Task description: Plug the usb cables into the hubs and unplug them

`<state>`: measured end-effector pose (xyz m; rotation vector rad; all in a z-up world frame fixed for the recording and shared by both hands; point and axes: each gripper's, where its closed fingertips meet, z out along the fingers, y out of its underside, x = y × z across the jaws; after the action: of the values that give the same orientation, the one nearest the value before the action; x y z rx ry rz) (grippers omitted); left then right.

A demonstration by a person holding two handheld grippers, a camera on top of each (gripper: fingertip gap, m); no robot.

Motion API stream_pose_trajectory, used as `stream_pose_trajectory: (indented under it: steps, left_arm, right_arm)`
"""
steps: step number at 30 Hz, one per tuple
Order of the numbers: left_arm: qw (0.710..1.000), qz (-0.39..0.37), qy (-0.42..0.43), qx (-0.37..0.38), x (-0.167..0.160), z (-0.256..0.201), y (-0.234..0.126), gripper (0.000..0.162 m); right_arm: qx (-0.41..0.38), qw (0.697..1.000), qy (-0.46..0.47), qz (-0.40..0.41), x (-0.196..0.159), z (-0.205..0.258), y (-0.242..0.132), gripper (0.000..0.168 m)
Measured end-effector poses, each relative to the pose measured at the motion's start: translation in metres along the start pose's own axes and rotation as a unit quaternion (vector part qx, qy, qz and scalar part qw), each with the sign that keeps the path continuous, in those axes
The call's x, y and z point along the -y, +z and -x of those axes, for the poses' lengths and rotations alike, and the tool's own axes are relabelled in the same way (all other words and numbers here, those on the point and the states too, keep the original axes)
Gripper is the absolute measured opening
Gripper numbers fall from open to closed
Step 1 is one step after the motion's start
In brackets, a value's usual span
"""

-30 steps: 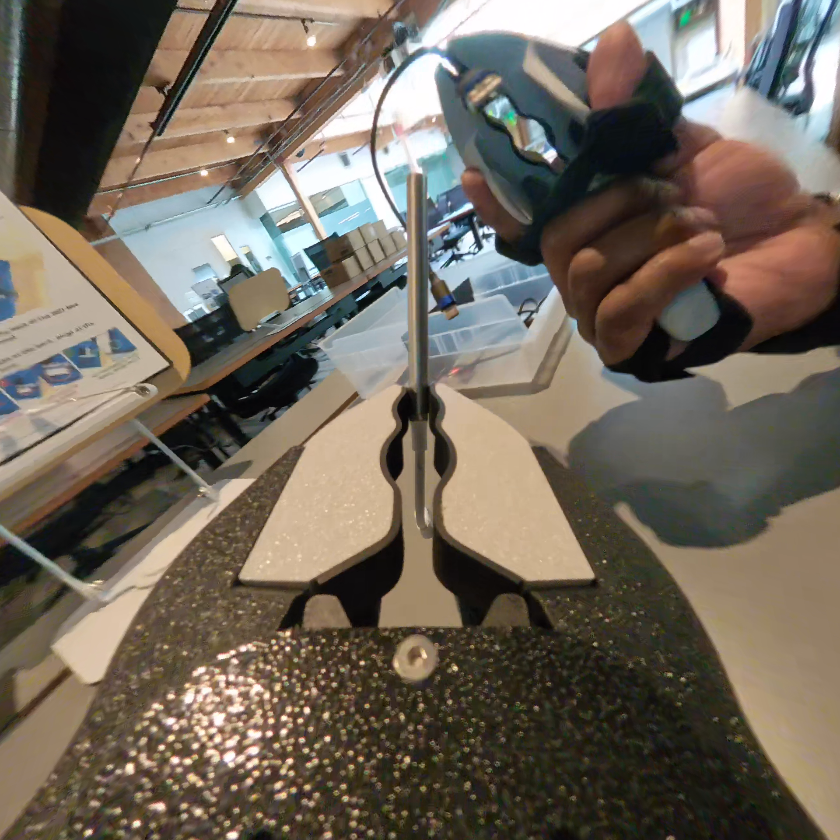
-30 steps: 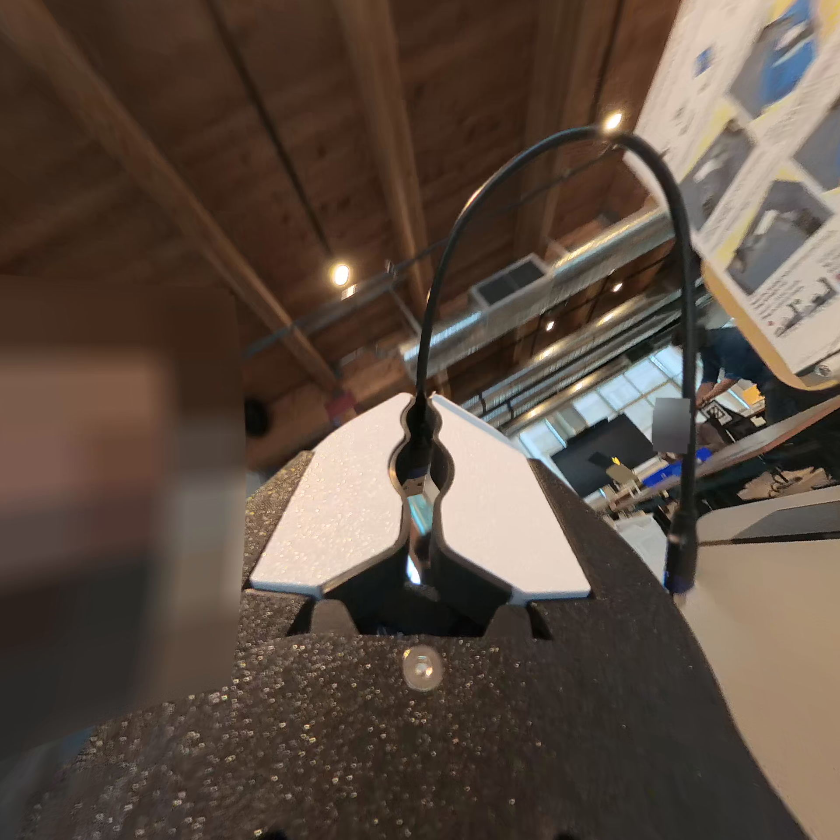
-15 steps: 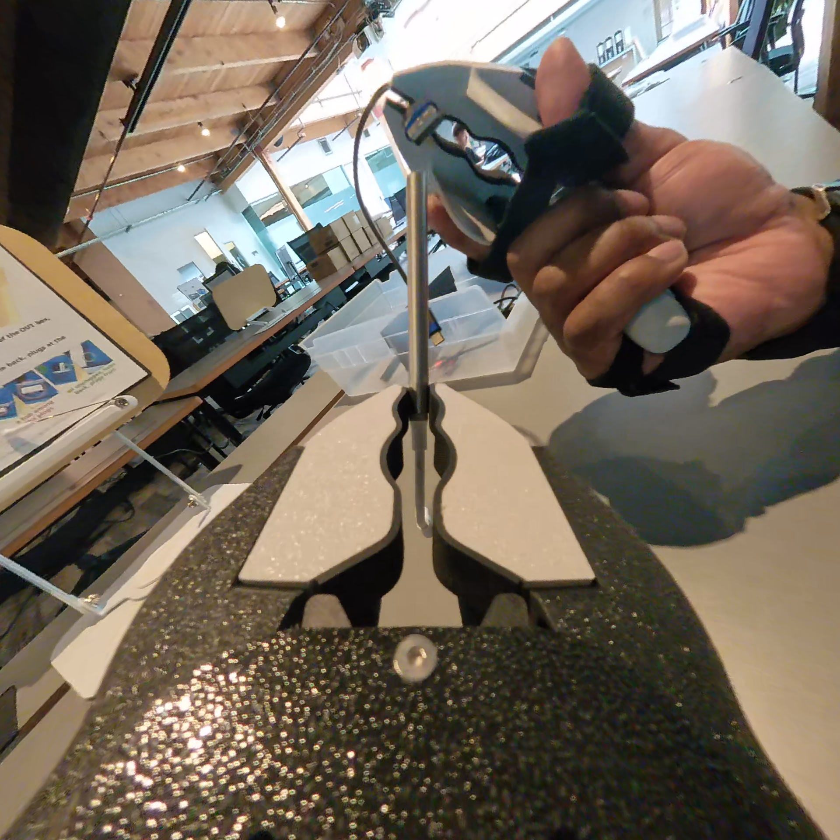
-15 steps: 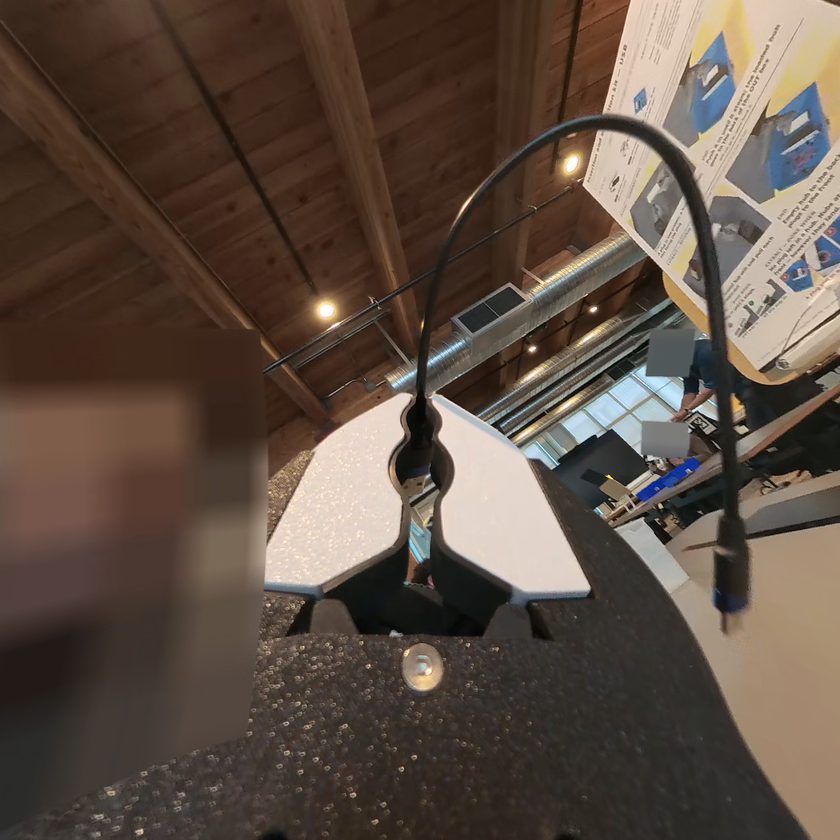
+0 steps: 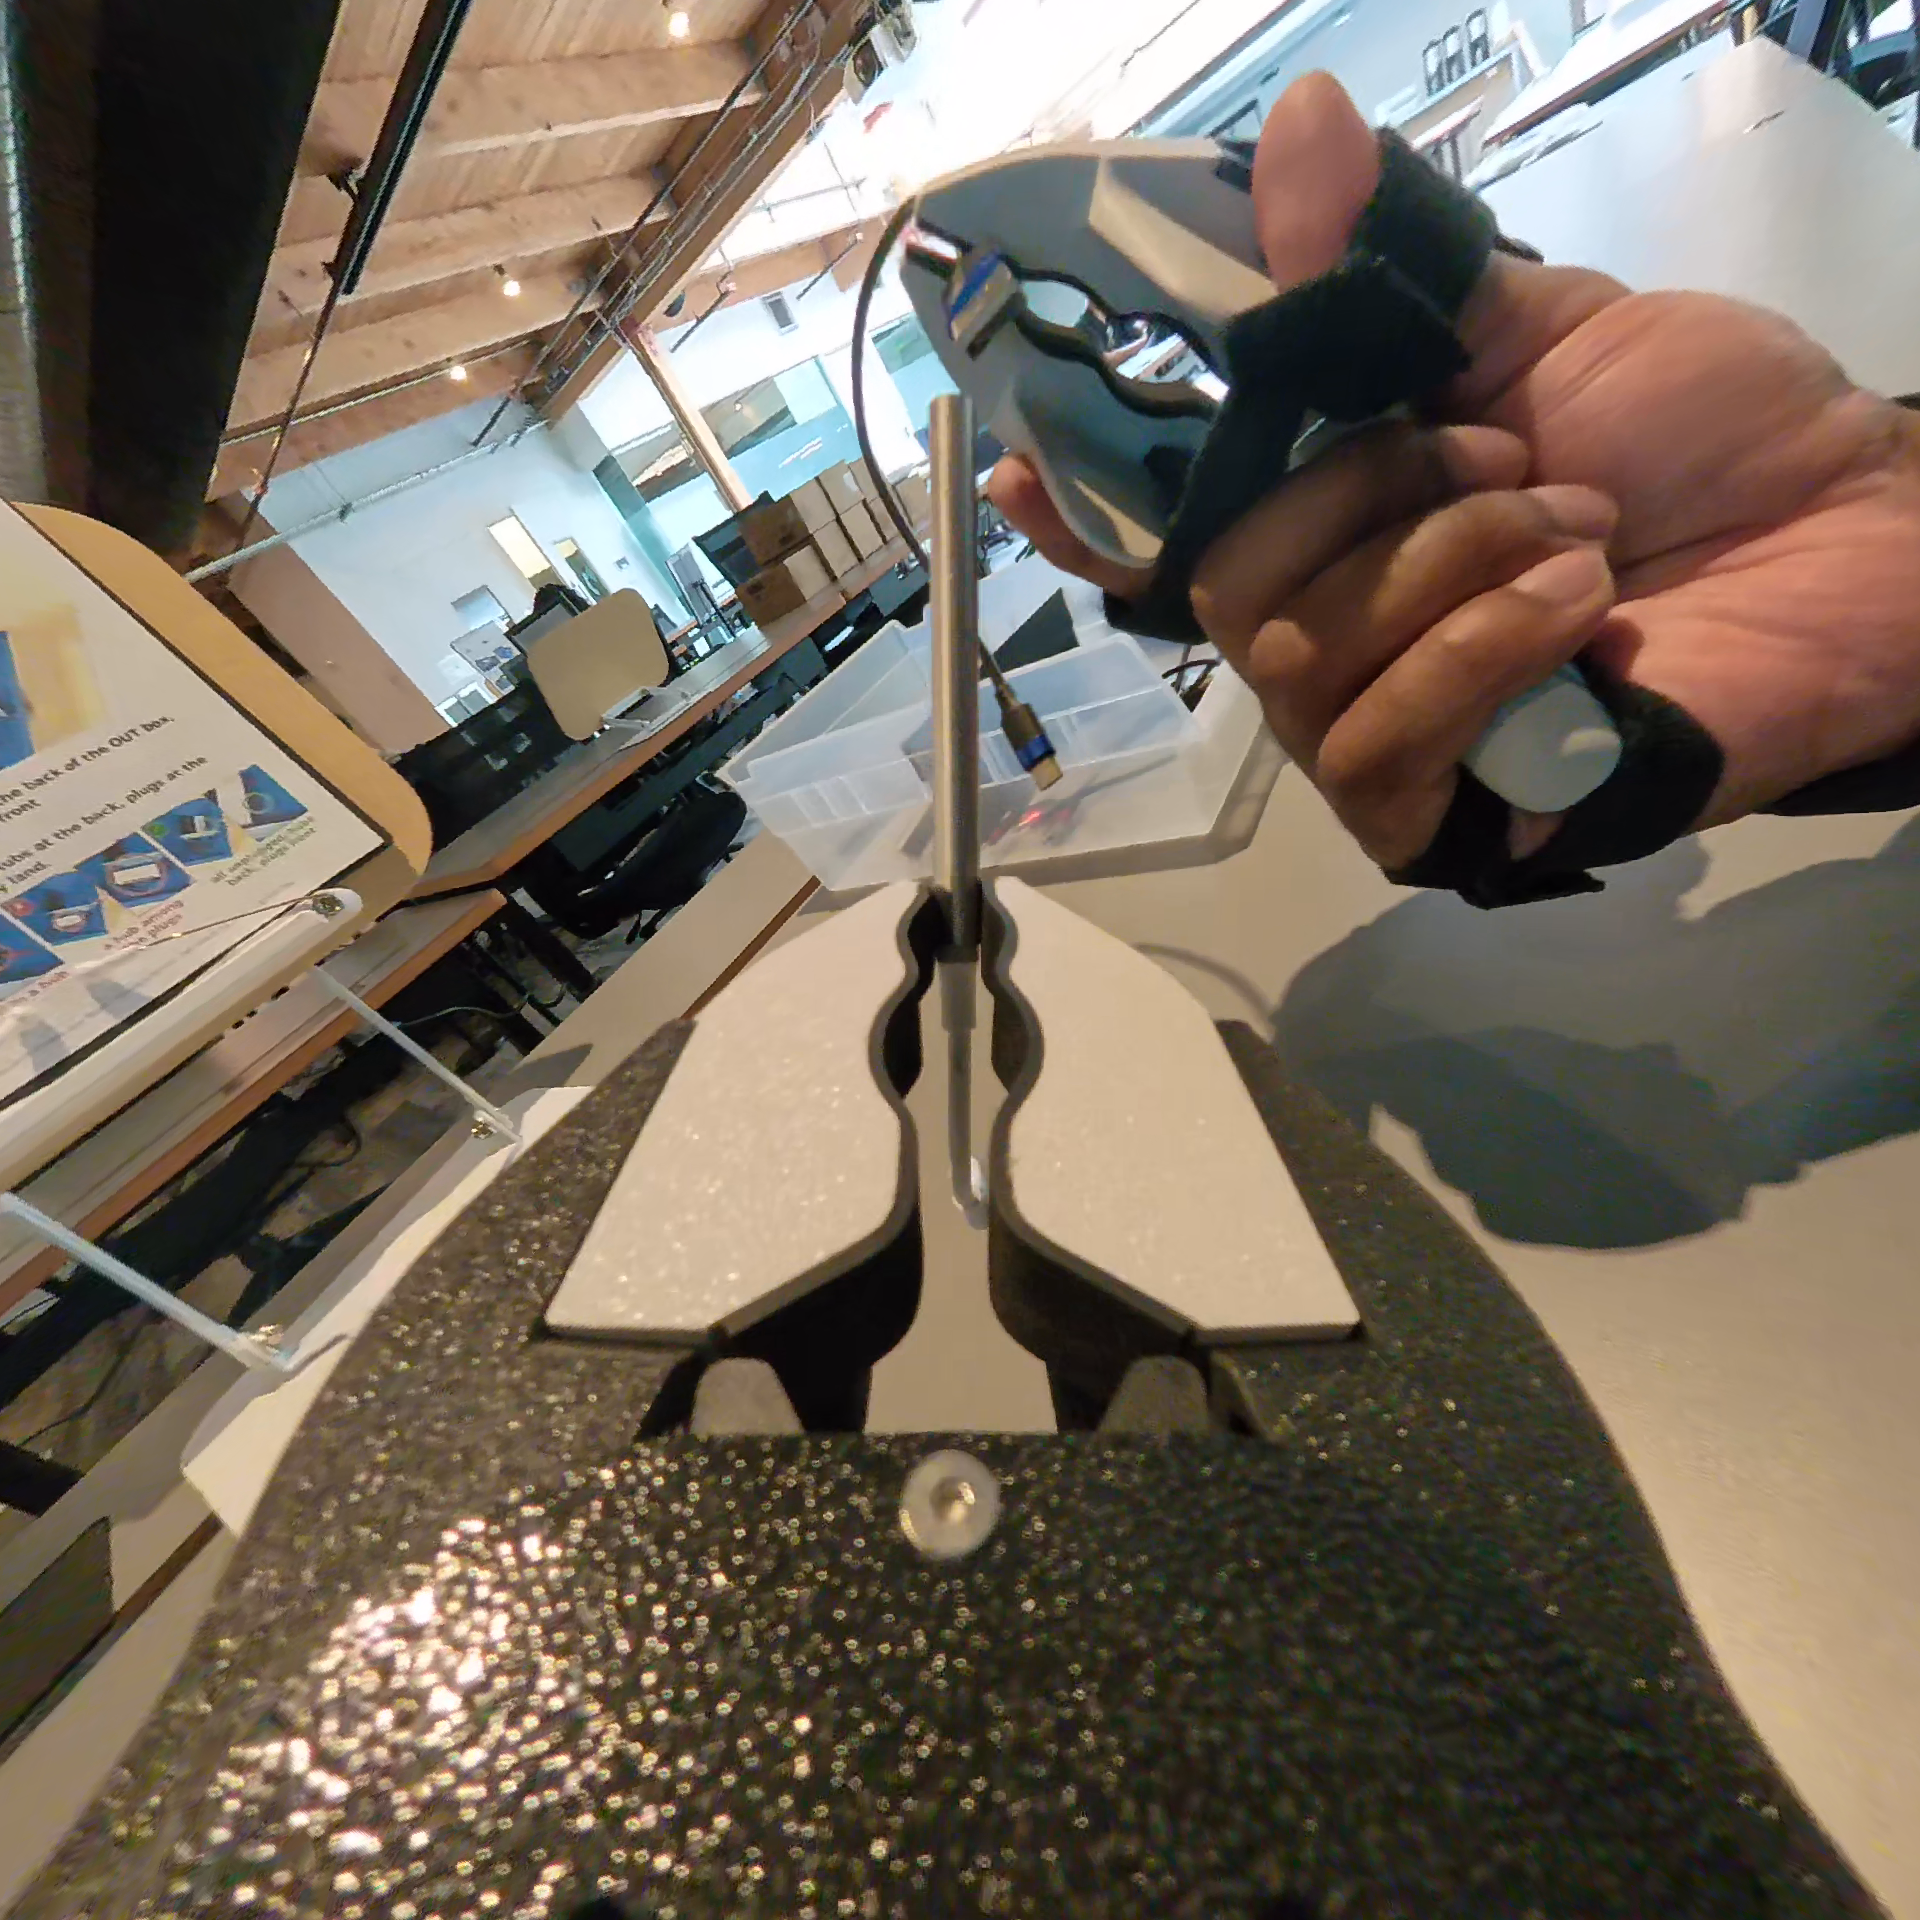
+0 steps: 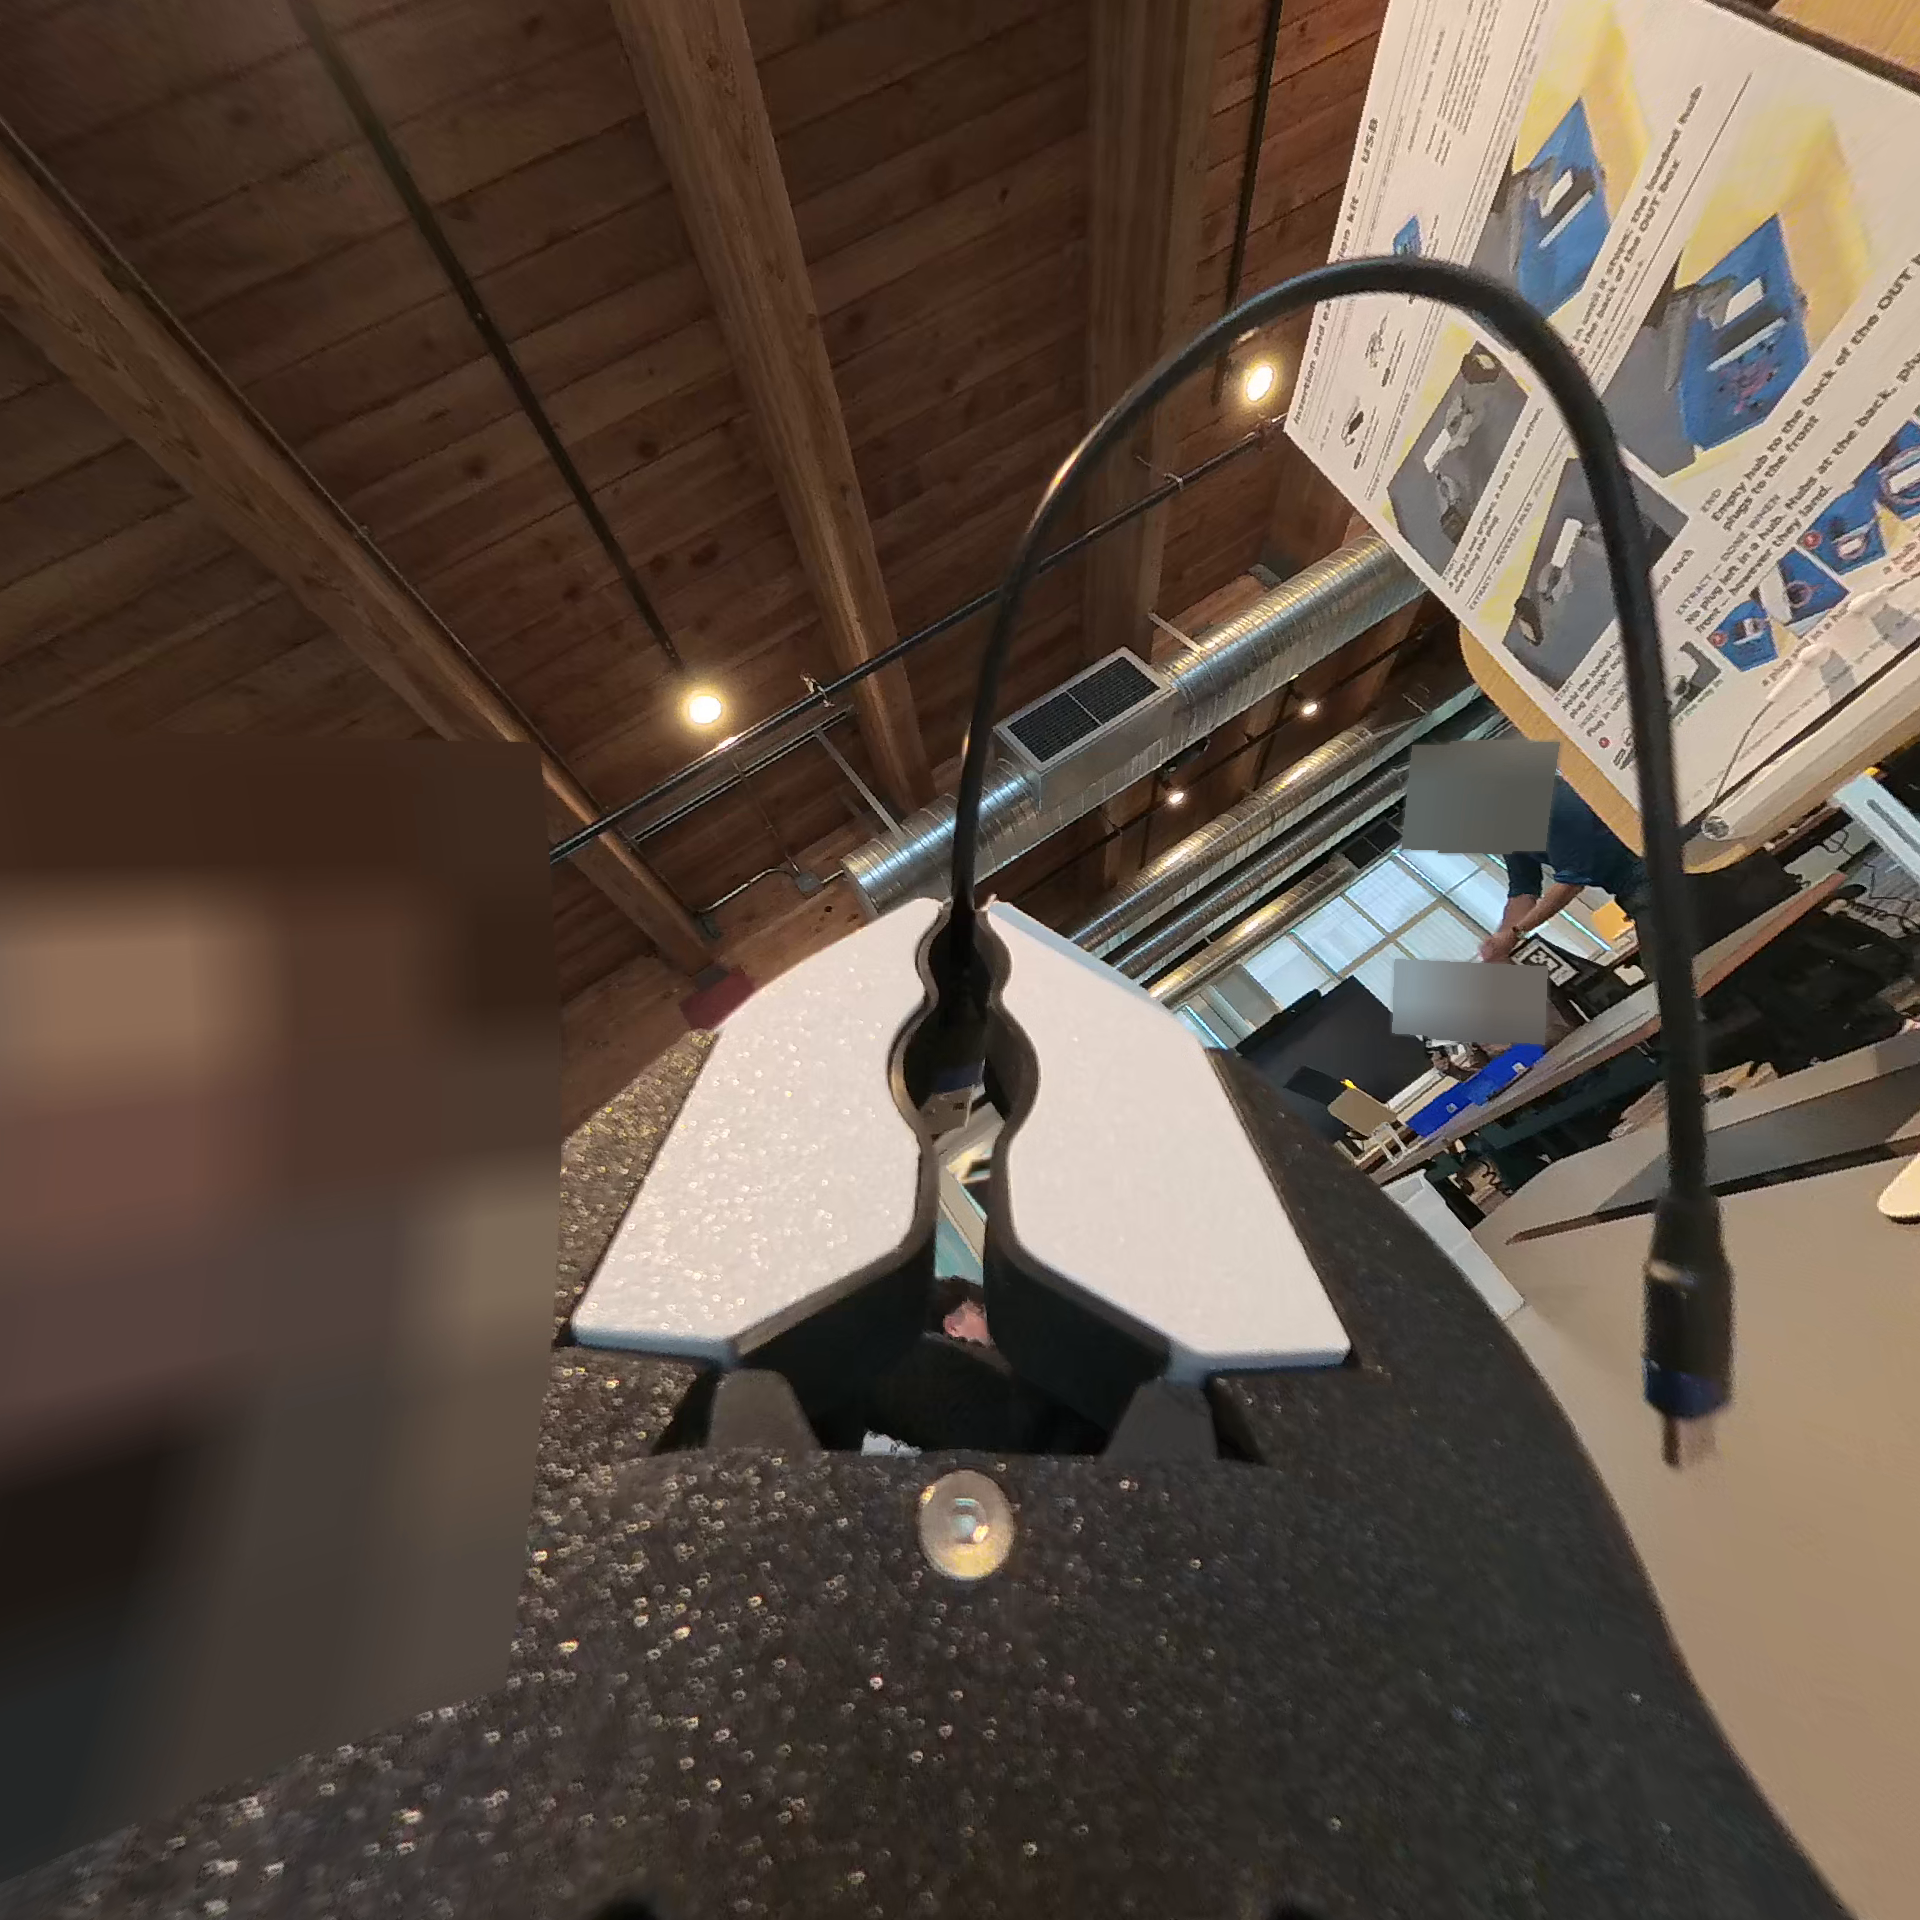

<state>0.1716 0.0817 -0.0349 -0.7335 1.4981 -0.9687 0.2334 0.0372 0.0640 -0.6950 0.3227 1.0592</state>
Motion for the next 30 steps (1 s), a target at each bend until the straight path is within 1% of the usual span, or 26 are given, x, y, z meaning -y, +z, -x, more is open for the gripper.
stream_pose_trajectory:
  steps: [5,10,18,22,25,28,30]
  left_arm:
    - [1.000,-0.009,-0.011,-0.004,0.001,0.000,-0.001,0.007]
    - [1.000,-0.010,-0.004,-0.001,0.002,0.000,0.000,0.007]
    - [0.998,0.026,0.051,0.040,-0.002,0.006,0.000,0.007]
    - [0.987,0.066,0.115,0.089,-0.005,0.014,-0.001,0.007]
    - [0.977,0.091,0.159,0.108,-0.006,0.014,-0.001,0.007]
    - [0.972,0.106,0.174,0.119,-0.006,0.015,-0.001,0.007]
    - [0.970,0.113,0.175,0.123,-0.007,0.015,-0.001,0.007]
  right_arm:
    - [-0.001,1.000,-0.006,0.004,0.000,0.001,0.000,0.003]
    - [-0.003,1.000,-0.009,0.006,-0.001,0.001,0.000,0.003]
    - [-0.013,1.000,-0.018,0.005,-0.001,-0.002,-0.001,0.003]
    - [-0.045,0.996,-0.075,-0.001,0.004,-0.005,-0.004,0.003]
    - [-0.070,0.988,-0.137,-0.001,0.007,-0.004,-0.005,0.002]
    - [-0.090,0.977,-0.192,0.012,0.004,-0.003,-0.004,0.005]
    - [-0.095,0.972,-0.213,0.020,0.001,-0.002,-0.004,0.002]
